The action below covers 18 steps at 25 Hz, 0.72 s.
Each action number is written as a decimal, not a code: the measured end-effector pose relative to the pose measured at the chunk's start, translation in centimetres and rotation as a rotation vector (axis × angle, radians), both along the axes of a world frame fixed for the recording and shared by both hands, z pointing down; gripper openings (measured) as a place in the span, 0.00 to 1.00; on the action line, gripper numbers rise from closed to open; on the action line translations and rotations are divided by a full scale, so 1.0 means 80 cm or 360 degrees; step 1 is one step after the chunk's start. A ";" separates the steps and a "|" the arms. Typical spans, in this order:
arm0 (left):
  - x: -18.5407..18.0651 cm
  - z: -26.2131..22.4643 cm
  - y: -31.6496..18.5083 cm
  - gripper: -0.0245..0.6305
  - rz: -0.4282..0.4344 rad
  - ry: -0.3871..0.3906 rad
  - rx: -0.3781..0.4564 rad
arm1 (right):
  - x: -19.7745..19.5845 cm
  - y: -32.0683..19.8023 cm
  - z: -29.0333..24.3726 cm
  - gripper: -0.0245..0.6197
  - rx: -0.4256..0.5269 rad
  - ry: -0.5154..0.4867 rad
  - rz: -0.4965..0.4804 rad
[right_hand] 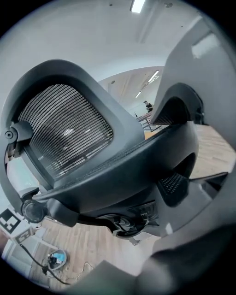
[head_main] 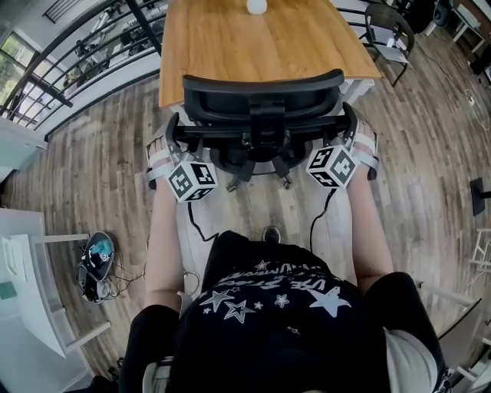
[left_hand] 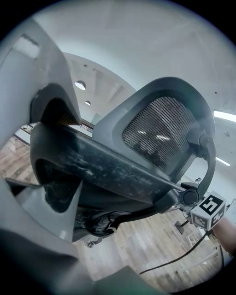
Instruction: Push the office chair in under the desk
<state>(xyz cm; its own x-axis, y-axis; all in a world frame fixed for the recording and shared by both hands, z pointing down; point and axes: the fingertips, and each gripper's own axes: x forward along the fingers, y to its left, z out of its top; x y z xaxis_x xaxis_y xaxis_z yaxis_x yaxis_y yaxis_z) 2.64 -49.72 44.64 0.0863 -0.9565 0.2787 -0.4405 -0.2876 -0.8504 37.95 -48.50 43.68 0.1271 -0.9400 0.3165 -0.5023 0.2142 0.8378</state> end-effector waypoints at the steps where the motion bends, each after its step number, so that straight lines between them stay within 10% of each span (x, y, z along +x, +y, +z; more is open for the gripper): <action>1: 0.001 0.000 -0.001 0.56 -0.0003 0.0001 -0.0001 | 0.001 -0.005 0.000 0.50 0.0003 0.0002 -0.0008; 18: 0.023 -0.003 -0.081 0.56 -0.0019 -0.0054 0.0009 | 0.022 -0.092 -0.002 0.50 0.0016 0.0016 -0.0074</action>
<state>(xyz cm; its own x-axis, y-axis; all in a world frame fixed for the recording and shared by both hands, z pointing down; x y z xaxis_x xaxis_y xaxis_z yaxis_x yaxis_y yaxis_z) 4.45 -56.20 44.40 0.0652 -0.9590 0.2759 -0.4147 -0.2775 -0.8666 39.75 -55.86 43.49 0.0865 -0.9481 0.3060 -0.4833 0.2286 0.8451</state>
